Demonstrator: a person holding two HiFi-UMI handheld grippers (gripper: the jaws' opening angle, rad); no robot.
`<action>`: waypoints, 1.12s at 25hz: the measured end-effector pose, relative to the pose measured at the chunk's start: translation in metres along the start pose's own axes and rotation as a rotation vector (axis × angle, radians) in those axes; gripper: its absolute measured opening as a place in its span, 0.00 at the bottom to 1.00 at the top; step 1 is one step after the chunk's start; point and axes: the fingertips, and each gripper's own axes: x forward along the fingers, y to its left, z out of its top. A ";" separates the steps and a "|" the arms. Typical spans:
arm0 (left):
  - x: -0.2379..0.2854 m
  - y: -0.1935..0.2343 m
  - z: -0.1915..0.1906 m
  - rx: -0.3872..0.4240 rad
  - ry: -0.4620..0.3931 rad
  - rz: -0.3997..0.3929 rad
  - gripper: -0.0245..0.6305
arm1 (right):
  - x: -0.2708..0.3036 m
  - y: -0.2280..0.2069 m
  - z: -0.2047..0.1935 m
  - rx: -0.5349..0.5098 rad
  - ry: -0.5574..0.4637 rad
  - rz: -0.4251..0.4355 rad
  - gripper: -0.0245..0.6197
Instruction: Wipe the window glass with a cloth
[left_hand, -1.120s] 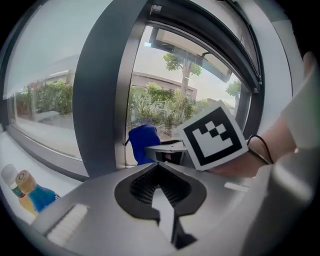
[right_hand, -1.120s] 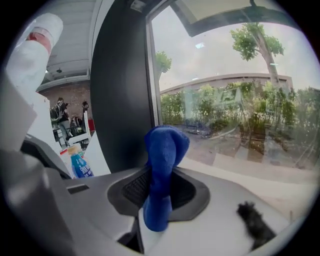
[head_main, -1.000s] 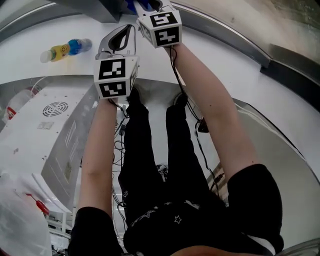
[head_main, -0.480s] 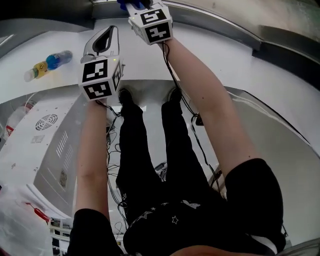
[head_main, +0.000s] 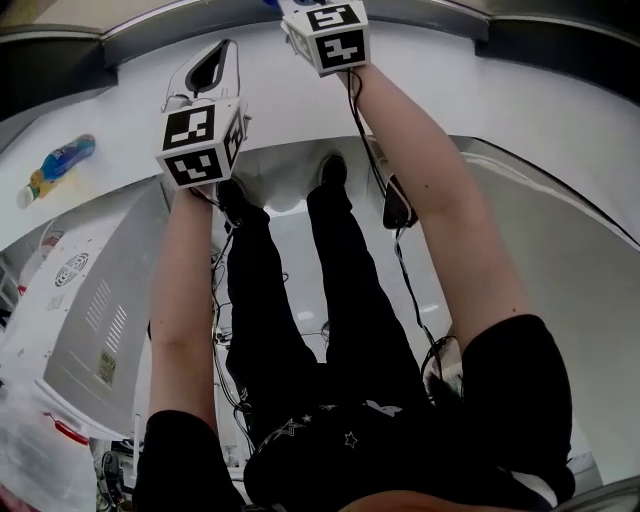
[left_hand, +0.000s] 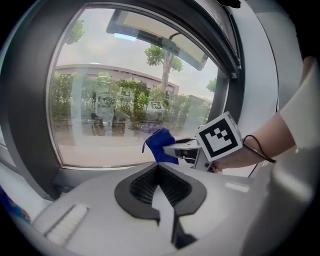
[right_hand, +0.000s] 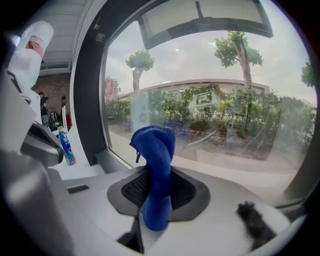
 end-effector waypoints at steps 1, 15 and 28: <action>0.007 -0.011 -0.001 0.005 0.004 -0.007 0.05 | -0.009 -0.016 -0.007 0.005 0.007 -0.015 0.17; 0.107 -0.160 0.021 0.092 0.061 -0.147 0.05 | -0.125 -0.220 -0.080 0.092 0.036 -0.253 0.17; 0.165 -0.244 0.039 0.186 0.079 -0.264 0.05 | -0.201 -0.340 -0.135 0.274 0.041 -0.500 0.17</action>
